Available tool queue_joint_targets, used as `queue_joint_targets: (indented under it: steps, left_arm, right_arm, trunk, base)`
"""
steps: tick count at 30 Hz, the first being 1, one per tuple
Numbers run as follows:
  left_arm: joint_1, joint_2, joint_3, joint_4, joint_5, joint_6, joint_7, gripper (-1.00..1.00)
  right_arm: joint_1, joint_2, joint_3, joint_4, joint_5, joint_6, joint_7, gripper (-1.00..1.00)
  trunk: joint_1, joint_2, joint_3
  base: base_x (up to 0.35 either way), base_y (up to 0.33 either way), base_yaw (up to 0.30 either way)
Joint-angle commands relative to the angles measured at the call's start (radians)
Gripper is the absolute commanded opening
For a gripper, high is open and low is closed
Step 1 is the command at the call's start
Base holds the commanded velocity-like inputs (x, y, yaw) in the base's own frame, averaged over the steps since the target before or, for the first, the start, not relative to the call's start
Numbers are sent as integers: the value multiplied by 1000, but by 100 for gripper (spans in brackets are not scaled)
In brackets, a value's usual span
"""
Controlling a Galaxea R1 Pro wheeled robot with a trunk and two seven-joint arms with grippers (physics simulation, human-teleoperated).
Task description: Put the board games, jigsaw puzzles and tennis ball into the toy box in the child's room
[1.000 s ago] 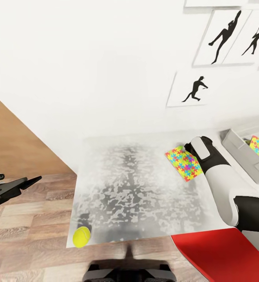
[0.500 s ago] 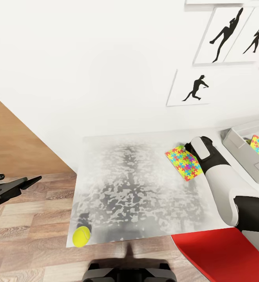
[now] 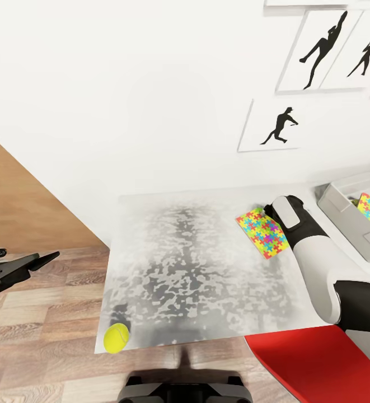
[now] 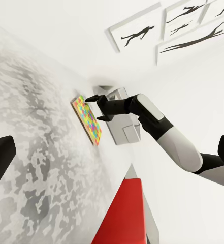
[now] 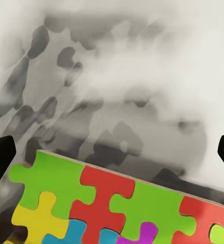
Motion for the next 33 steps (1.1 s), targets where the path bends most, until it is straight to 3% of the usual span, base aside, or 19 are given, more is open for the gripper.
queue_joint_targets:
  steps: [1, 33]
  left_arm:
    - [0, 0, 0, 0, -1, 11, -4, 100]
    - [0, 1, 0, 0, -1, 11, -4, 100]
  right_arm:
    - [-1, 0, -1, -2, -5, 5, -5, 100]
    - [0, 1, 0, -2, -5, 5, -5, 100]
  trunk:
    - [1, -2, -1]
    - [1, -2, -1]
  base:
    - [-6, 0, 0]
    - [-80, 28, 0]
